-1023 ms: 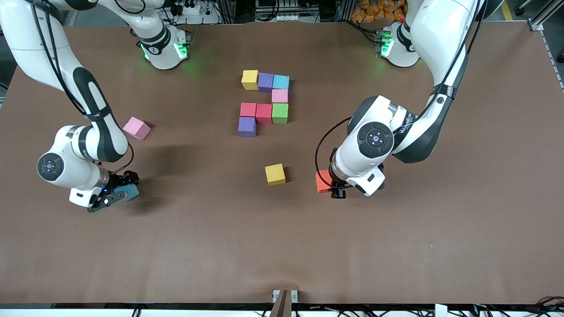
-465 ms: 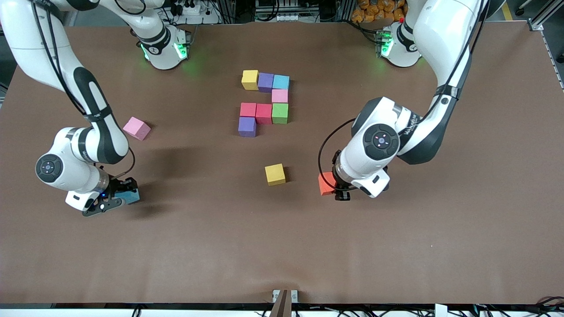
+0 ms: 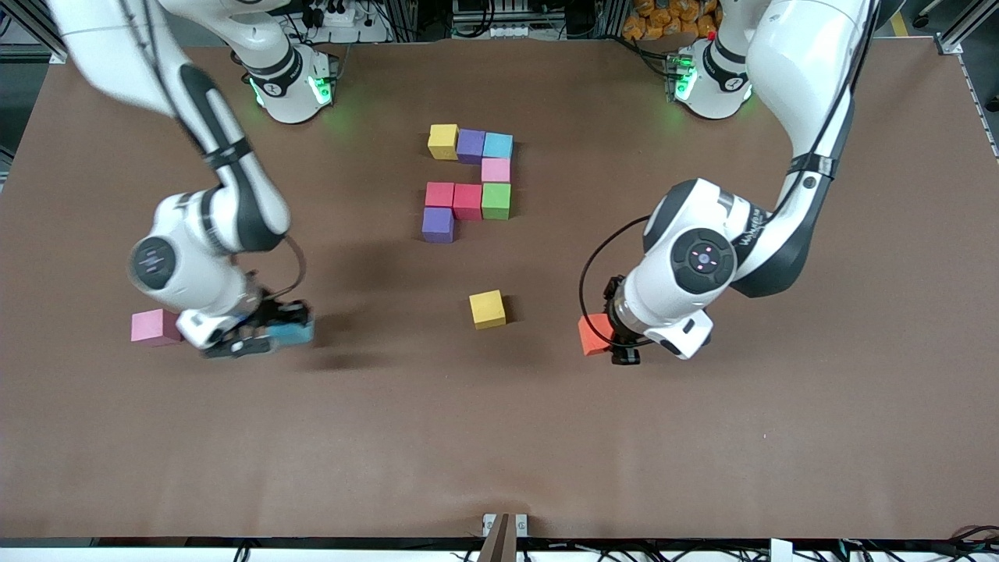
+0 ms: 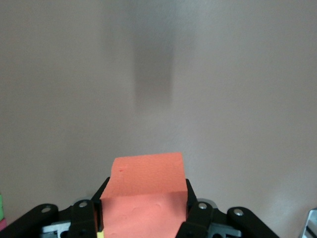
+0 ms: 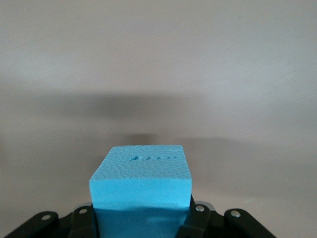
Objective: Form number 2 with 11 blocks
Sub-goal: 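Carry the cyan cube toward the cube cluster with the right gripper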
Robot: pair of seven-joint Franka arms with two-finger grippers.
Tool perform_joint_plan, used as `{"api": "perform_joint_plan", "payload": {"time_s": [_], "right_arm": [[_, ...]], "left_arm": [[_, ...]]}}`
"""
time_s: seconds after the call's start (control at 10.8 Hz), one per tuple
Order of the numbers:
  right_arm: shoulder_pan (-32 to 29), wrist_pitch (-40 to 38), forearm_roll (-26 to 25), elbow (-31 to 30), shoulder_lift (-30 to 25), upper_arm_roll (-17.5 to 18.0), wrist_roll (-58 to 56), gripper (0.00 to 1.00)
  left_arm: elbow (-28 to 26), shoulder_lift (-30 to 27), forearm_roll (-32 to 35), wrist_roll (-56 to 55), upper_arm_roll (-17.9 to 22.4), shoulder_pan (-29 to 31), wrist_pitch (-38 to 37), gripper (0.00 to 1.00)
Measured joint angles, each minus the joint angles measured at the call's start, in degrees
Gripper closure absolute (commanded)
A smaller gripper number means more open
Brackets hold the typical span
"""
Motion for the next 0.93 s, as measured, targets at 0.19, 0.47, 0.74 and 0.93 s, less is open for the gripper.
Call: {"api": "perform_joint_plan", "payload": {"time_s": [0.19, 0.47, 0.74, 0.93], "right_arm": [[8.4, 1.7, 0.6, -2.9, -1.5, 0.0, 10.0, 0.67], [16.1, 8.2, 1.1, -7.8, -1.8, -0.1, 19.5, 0.67], [20.0, 8.7, 1.3, -8.2, -1.7, -0.2, 24.3, 0.67], [23.2, 8.7, 1.5, -8.1, -1.2, -1.1, 25.8, 0.67]], "left_arm": [[0.0, -0.1, 0.0, 2.6, 0.0, 1.5, 0.0, 1.0], [0.0, -0.1, 0.0, 3.7, 0.0, 2.8, 0.0, 1.0], [0.1, -2.1, 0.0, 3.7, 0.0, 3.5, -1.7, 1.0], [0.1, -4.5, 0.0, 3.7, 0.0, 3.9, -3.8, 1.0]]}}
